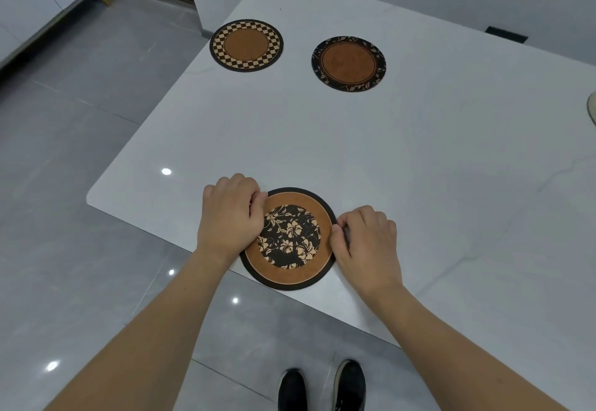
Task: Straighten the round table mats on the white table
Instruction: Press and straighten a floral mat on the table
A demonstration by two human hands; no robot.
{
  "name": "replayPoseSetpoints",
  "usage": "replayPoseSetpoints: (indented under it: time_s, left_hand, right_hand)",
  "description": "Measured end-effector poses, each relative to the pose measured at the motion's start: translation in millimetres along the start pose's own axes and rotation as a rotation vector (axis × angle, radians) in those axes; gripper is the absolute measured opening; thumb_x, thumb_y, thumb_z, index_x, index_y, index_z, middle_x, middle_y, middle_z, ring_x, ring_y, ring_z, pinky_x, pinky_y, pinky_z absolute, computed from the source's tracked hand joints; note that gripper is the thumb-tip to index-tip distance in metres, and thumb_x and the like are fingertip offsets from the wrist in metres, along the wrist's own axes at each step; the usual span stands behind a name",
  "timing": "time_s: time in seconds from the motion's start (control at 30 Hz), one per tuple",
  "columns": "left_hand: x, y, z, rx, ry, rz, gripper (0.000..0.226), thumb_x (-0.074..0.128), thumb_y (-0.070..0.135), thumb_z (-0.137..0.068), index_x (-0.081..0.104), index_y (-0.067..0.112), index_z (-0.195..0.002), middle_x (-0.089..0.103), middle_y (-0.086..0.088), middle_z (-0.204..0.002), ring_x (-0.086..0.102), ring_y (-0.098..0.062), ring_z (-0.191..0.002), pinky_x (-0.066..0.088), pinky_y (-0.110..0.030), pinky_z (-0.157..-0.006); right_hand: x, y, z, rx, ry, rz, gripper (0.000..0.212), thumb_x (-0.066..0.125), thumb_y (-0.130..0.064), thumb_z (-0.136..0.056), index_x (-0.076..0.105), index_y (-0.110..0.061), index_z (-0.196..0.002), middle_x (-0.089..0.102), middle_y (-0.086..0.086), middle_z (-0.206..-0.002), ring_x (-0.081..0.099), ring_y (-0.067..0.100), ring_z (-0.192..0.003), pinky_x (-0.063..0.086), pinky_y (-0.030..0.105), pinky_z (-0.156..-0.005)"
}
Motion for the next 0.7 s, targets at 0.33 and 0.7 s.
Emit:
replayPoseSetpoints:
  time_s: [0.33, 0.7]
  left_hand:
    - [0.0, -0.3, 1.0, -0.005, 0.022, -0.007, 0.023, 0.049, 0.034, -0.091, 0.051, 0.020, -0.073, 0.048, 0.006, -0.072, 0.045, -0.018, -0.071, 0.031, -0.034, -0.072]
    - [0.5, 11.9, 1.2, 0.085, 0.007, -0.141, 0.016, 0.050, 0.026, -0.091, 0.060, 0.016, -0.098, 0.060, -0.002, -0.087, 0.054, -0.027, -0.078, 0.039, -0.040, -0.071]
  right_hand:
    - [0.0, -0.6, -0.3, -0.004, -0.001, 0.008, 0.015, 0.049, -0.032, -0.092, 0.057, -0.021, -0.085, 0.053, -0.003, -0.090, 0.045, 0.019, -0.085, 0.029, 0.032, -0.077]
    - [0.6, 2.1, 1.8, 0.006, 0.028, -0.012, 0.027, 0.049, -0.034, -0.090, 0.056, -0.020, -0.112, 0.052, 0.001, -0.110, 0.043, 0.020, -0.101, 0.025, 0.031, -0.091]
Point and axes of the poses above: each hand's wrist, its own z-axis away from the middle knuckle, its own x-axis out of the palm, y = z × x, the point moved 5 cm from there along -z, towards the middle knuckle
